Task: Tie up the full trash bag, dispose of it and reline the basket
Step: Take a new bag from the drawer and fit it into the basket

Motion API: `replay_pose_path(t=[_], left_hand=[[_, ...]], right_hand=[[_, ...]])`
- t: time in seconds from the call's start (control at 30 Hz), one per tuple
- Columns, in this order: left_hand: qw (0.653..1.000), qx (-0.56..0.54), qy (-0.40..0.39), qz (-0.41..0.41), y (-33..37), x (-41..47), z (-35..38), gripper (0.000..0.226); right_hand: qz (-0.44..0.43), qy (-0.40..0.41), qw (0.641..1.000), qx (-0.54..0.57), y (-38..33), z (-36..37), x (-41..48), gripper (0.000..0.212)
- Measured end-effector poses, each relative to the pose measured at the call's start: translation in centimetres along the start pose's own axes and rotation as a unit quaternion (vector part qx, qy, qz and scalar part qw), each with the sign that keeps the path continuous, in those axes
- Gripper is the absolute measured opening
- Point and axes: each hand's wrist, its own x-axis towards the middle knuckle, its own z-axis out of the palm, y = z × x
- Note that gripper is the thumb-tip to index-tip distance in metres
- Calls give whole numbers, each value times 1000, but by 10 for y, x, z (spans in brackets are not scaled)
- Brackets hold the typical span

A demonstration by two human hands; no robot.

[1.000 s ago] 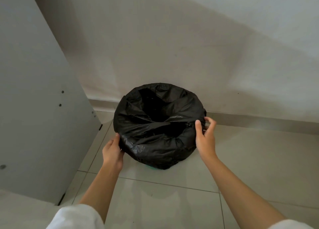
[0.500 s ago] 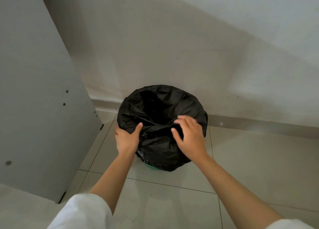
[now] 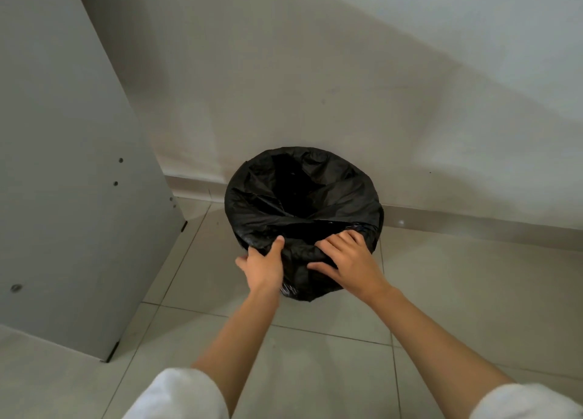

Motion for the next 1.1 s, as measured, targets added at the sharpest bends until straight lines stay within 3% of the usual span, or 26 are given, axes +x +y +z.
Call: replay_pose_path(t=[0.13, 0.2, 0.27, 0.33, 0.37, 0.43, 0.53, 0.63, 0.73, 0.8, 0.93, 1.0, 1.03, 1.1], left_hand=[[995, -90, -25, -45, 16, 23, -6, 49], [994, -94, -27, -46, 24, 29, -9, 39], [997, -72, -17, -31, 25, 36, -14, 35], [998, -51, -11, -21, 22, 37, -21, 35], [999, -40, -10, -17, 19, 39, -25, 34], [1000, -1, -5, -1, 14, 37, -32, 32], [996, 72, 11, 52, 9, 31, -40, 23], [981, 151, 37, 118, 3, 23, -40, 24], [962, 204, 60, 172, -4, 12, -31, 32], [960, 199, 55, 189, -6, 7, -24, 43], [952, 214, -18, 219, 1, 7, -19, 69], [941, 254, -35, 219, 6, 8, -17, 69], [936, 271, -38, 220, 7, 9, -15, 68], [923, 303, -38, 232, 7, 10, -15, 65]], right_hand=[[18, -37, 999, 15, -17, -1, 9, 58], [47, -36, 995, 75, -24, -6, 15, 61], [95, 12, 985, 143, -26, -13, 23, 53], [123, 68, 984, 114, -24, -18, 34, 38], [127, 43, 987, 92, -22, -22, 42, 33], [110, -125, 983, 82, -17, -29, 55, 34], [88, -393, 914, 54, -13, -25, 60, 49], [116, -544, 831, -16, -10, -19, 46, 51], [173, -628, 758, -37, -6, -24, 29, 52], [208, -619, 757, -19, -1, -27, 22, 54], [277, -418, 856, 129, 3, -24, 25, 60], [295, -376, 857, 194, -3, -21, 34, 71], [298, -370, 855, 208, -7, -18, 38, 63], [300, -361, 856, 219, -14, -9, 46, 19]])
